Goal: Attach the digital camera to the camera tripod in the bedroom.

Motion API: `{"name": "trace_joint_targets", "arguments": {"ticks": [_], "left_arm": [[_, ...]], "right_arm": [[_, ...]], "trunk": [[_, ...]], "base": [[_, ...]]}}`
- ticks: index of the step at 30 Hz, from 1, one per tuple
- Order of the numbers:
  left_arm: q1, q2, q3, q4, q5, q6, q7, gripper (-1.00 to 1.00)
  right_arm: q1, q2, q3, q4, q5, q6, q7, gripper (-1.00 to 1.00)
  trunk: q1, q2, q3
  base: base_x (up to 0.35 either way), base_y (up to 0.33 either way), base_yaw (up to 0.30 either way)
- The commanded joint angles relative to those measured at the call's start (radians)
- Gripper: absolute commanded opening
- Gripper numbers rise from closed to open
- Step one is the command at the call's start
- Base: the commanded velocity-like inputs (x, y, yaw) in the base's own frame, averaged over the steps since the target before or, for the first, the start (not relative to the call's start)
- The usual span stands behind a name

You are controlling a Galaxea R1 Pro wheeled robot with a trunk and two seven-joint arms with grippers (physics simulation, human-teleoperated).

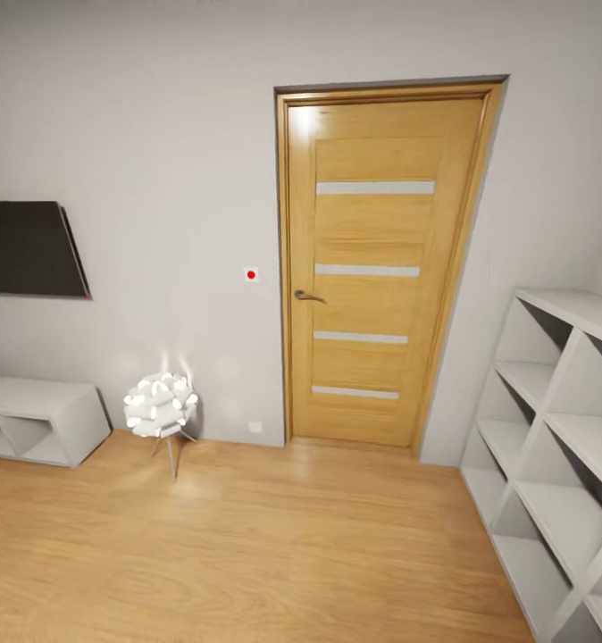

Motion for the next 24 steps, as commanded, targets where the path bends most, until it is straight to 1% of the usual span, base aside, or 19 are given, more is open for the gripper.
{"name": "trace_joint_targets", "arguments": {"ticks": [1, 24], "left_arm": [[0.0, 0.0, -0.009, 0.001, 0.006, -0.002, 0.003, -1.0], [0.0, 0.0, -0.009, 0.001, 0.006, -0.002, 0.003, -1.0]], "right_arm": [[-0.001, 0.0, -0.004, 0.003, 0.01, -0.006, -0.001, 1.0], [-0.001, -0.001, -0.004, 0.003, 0.01, -0.006, -0.001, 1.0]], "trunk": [[0.0, -0.001, 0.0], [0.0, -0.001, 0.0]], "base": [[0.0, 0.0, 0.269], [0.0, 0.0, 0.269]]}}
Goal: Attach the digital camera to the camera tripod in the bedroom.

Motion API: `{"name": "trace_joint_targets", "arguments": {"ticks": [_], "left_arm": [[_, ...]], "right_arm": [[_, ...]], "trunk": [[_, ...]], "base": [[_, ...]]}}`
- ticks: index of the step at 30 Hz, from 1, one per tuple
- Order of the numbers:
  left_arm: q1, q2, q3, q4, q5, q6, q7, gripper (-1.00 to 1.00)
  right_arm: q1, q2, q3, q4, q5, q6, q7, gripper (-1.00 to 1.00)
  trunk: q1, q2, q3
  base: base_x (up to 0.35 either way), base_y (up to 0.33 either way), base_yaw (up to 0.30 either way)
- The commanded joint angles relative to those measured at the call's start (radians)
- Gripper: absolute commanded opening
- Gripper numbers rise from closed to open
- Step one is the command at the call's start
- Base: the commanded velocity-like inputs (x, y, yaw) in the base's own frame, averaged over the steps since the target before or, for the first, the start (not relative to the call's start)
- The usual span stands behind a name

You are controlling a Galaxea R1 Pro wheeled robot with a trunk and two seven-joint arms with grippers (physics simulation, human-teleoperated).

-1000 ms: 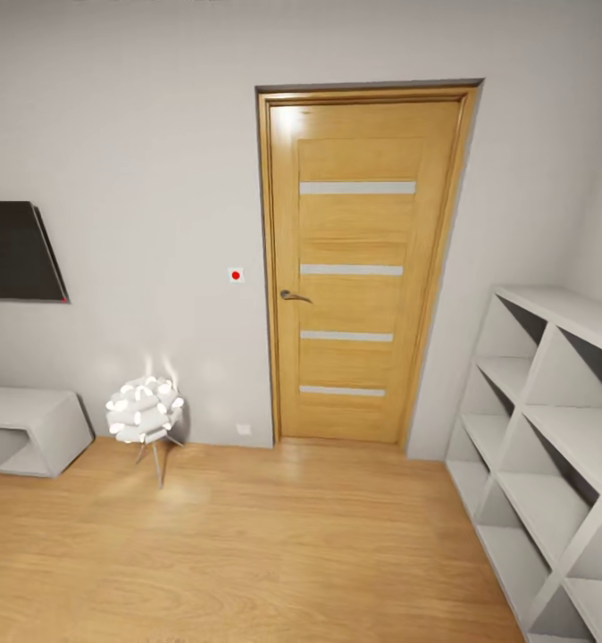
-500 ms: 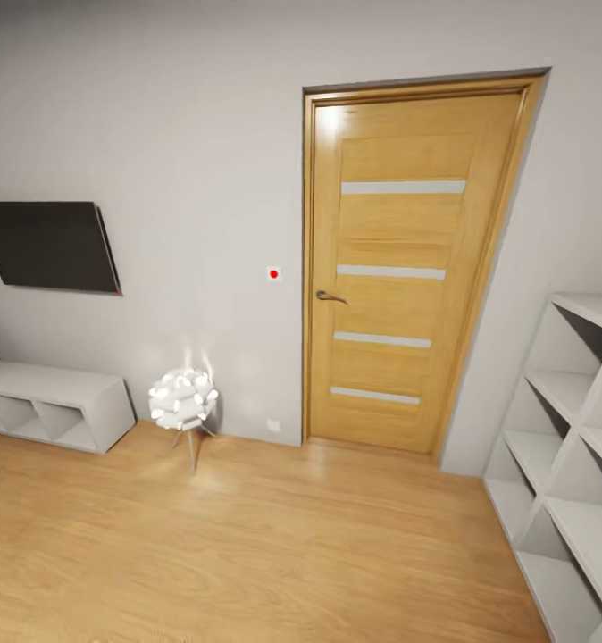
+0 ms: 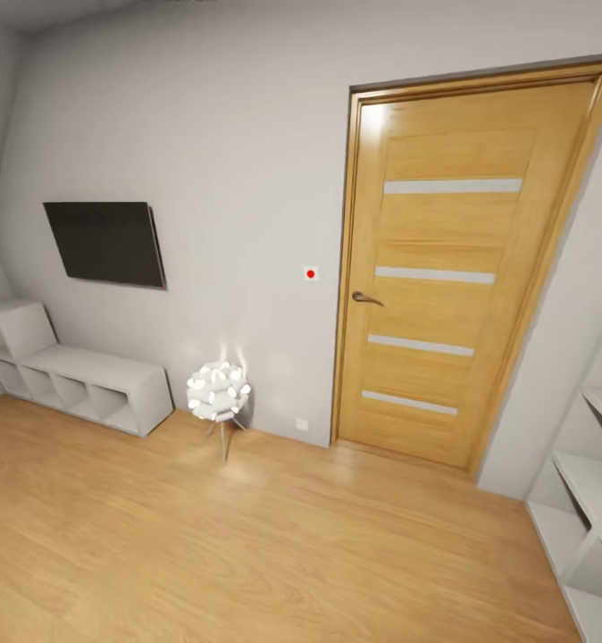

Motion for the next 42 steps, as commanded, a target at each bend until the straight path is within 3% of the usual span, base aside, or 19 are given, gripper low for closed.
{"name": "trace_joint_targets", "arguments": {"ticks": [1, 42], "left_arm": [[0.0, 0.0, -0.009, 0.001, 0.006, -0.002, 0.003, -1.0], [0.0, 0.0, -0.009, 0.001, 0.005, -0.002, 0.003, -1.0]], "right_arm": [[-0.001, 0.0, -0.004, 0.003, 0.01, -0.006, -0.002, 1.0], [-0.001, 0.003, -0.003, 0.004, 0.01, -0.007, -0.003, 1.0]], "trunk": [[0.0, -0.001, 0.0], [0.0, -0.001, 0.007]], "base": [[0.0, 0.0, 0.269], [0.0, 0.0, 0.269]]}}
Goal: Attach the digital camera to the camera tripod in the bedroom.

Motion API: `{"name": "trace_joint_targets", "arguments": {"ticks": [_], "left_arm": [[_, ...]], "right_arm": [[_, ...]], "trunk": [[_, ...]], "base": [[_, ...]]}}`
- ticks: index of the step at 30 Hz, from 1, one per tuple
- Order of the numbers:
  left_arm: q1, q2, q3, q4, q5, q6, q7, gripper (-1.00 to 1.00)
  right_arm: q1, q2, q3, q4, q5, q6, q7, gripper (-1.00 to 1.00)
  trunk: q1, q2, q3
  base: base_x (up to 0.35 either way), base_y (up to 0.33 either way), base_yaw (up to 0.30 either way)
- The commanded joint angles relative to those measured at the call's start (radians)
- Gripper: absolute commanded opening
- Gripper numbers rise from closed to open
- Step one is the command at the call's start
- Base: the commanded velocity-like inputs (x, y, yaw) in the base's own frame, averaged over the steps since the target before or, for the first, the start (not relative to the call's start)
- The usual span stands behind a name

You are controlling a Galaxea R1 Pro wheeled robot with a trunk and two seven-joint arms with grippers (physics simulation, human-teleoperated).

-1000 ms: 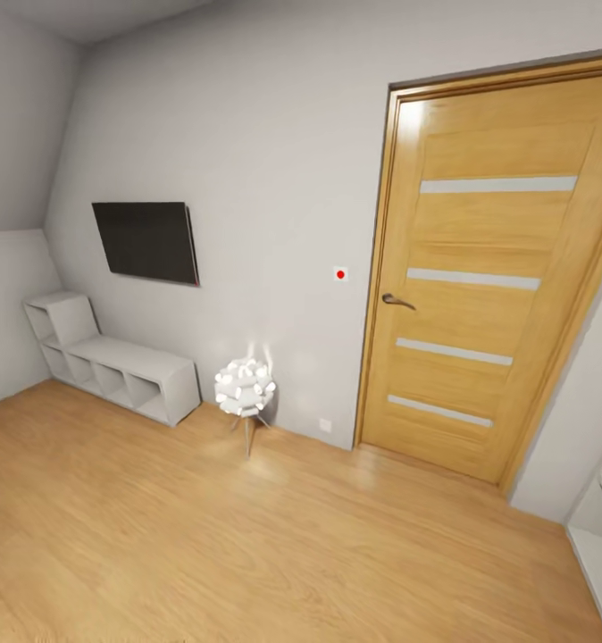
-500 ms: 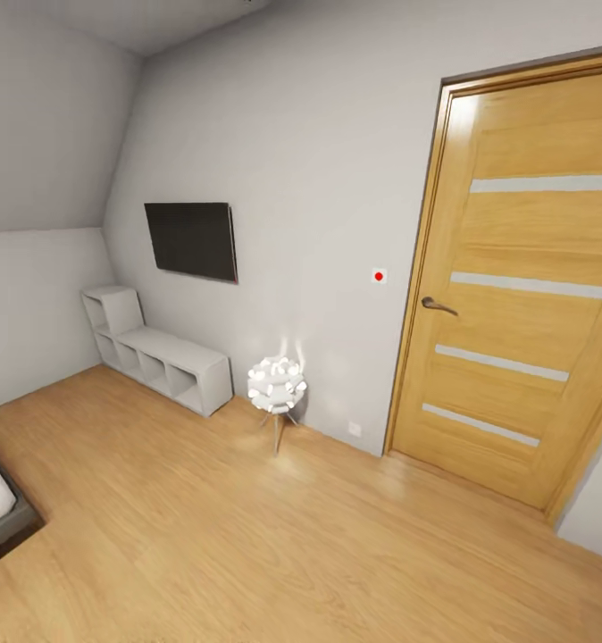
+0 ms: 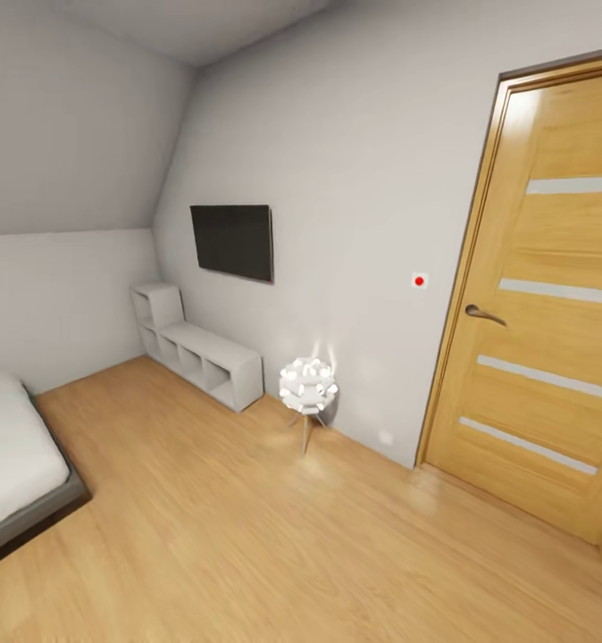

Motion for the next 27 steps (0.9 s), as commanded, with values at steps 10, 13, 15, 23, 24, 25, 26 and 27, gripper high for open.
{"name": "trace_joint_targets", "arguments": {"ticks": [10, 13, 15, 23, 24, 25, 26, 27], "left_arm": [[0.0, 0.0, -0.009, 0.001, 0.006, -0.002, 0.003, -1.0], [0.0, 0.0, -0.009, 0.001, 0.006, -0.002, 0.003, -1.0], [0.0, 0.0, -0.009, 0.001, 0.006, -0.002, 0.003, -1.0], [0.0, 0.0, -0.009, 0.001, 0.006, -0.002, 0.003, -1.0], [0.0, 0.0, -0.009, 0.001, 0.006, -0.002, 0.003, -1.0], [0.0, 0.0, -0.009, 0.001, 0.006, -0.002, 0.003, -1.0], [0.0, 0.0, -0.009, 0.001, 0.006, -0.002, 0.003, -1.0], [0.0, 0.0, -0.009, 0.001, 0.006, -0.002, 0.003, -1.0]], "right_arm": [[-0.001, 0.0, -0.004, 0.003, 0.01, -0.004, 0.002, 1.0], [-0.001, 0.0, -0.004, 0.003, 0.01, -0.003, 0.001, 1.0], [-0.001, -0.001, -0.004, 0.003, 0.01, -0.003, 0.001, 1.0], [-0.001, -0.002, -0.004, 0.003, 0.01, -0.003, 0.001, 1.0], [-0.001, -0.001, -0.004, 0.003, 0.01, -0.003, 0.001, 1.0], [-0.001, -0.001, -0.004, 0.003, 0.011, -0.003, 0.001, 1.0], [0.0, -0.001, -0.004, 0.003, 0.011, -0.003, 0.001, 1.0], [0.001, 0.0, -0.004, 0.003, 0.011, -0.003, 0.0, 1.0]], "trunk": [[0.0, -0.001, 0.004], [0.0, -0.001, 0.006], [0.0, -0.001, 0.007], [0.0, -0.001, 0.009], [0.0, -0.001, 0.009], [0.0, -0.001, 0.009], [0.0, -0.001, 0.009], [0.0, -0.001, 0.009]], "base": [[0.0, 0.0, 0.269], [0.0, 0.0, 0.269], [0.0, 0.0, 0.269], [0.0, 0.0, 0.269], [0.0, 0.0, 0.269], [0.0, 0.0, 0.269], [0.0, 0.0, 0.269], [0.0, 0.0, 0.269]]}}
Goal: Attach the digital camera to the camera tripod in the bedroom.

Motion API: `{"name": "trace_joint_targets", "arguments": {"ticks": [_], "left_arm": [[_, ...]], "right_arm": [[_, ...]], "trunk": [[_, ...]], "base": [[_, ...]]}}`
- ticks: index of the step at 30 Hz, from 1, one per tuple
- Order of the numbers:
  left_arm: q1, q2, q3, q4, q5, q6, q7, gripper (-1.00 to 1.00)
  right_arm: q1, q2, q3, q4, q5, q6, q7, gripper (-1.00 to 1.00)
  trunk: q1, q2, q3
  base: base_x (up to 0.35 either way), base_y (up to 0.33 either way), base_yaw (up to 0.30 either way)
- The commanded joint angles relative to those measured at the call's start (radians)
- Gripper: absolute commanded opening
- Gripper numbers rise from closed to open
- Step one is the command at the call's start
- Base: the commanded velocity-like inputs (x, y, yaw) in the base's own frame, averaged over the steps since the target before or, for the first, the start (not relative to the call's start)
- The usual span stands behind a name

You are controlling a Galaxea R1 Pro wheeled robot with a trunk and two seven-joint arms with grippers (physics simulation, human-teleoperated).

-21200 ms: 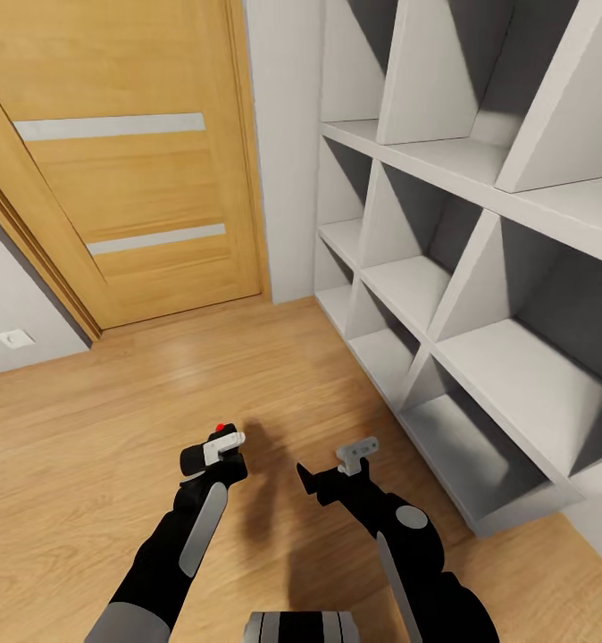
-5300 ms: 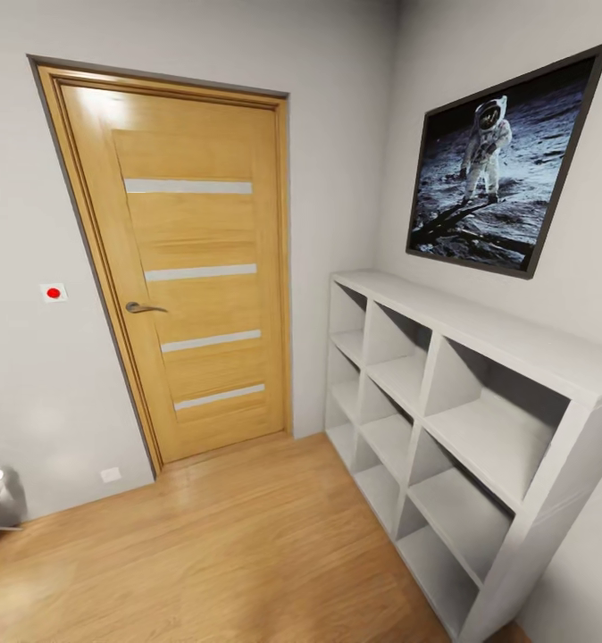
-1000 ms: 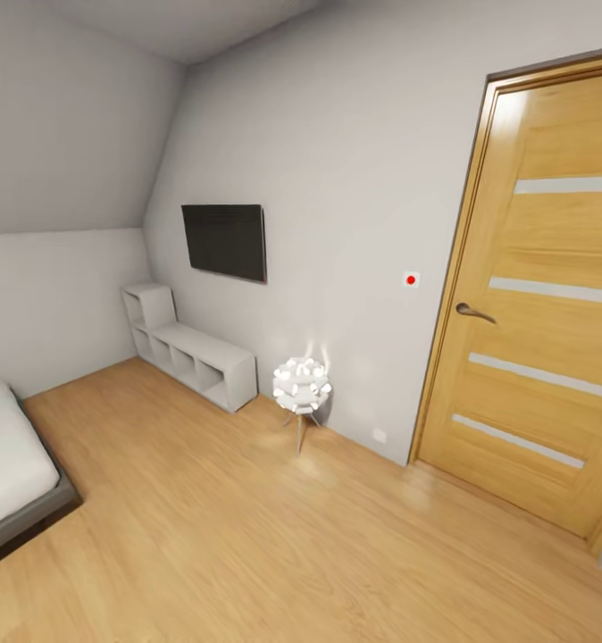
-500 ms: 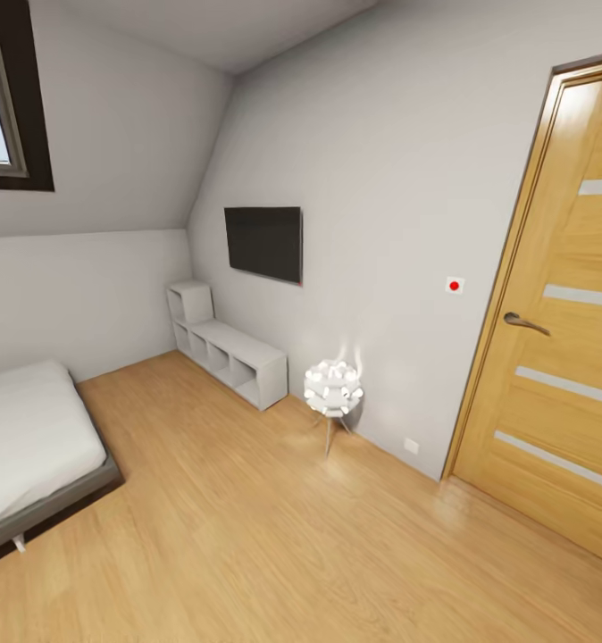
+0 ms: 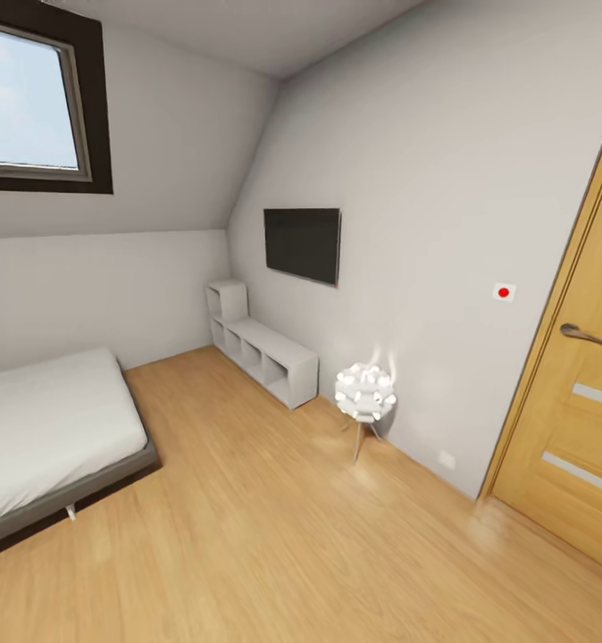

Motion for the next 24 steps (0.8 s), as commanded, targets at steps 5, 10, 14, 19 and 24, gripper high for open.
{"name": "trace_joint_targets", "arguments": {"ticks": [5, 10, 14, 19, 24], "left_arm": [[0.0, 0.0, -0.009, 0.001, 0.006, -0.002, 0.003, -1.0], [0.0, 0.0, -0.009, 0.001, 0.006, -0.002, 0.003, -1.0], [0.0, 0.0, -0.009, 0.001, 0.006, -0.002, 0.003, -1.0], [0.0, -0.001, -0.009, 0.001, 0.006, -0.002, 0.003, -1.0], [0.0, -0.001, -0.009, 0.001, 0.006, -0.002, 0.003, -1.0]], "right_arm": [[0.001, -0.001, -0.004, 0.003, 0.011, -0.007, -0.002, 1.0], [0.001, -0.003, -0.004, 0.002, 0.01, -0.007, -0.002, 1.0], [0.001, -0.002, -0.003, 0.002, 0.011, -0.007, -0.002, 1.0], [0.001, -0.001, -0.003, 0.002, 0.01, -0.007, -0.002, 1.0], [0.001, -0.002, -0.004, 0.002, 0.01, -0.008, -0.002, 1.0]], "trunk": [[0.0, -0.001, 0.0], [0.0, -0.001, 0.0], [0.0, -0.001, 0.0], [0.0, -0.001, 0.0], [0.0, -0.001, 0.0]], "base": [[0.0, 0.0, 0.269], [0.0, 0.0, 0.269], [0.0, 0.0, 0.269], [0.0, 0.0, 0.269], [0.0, 0.0, 0.269]]}}
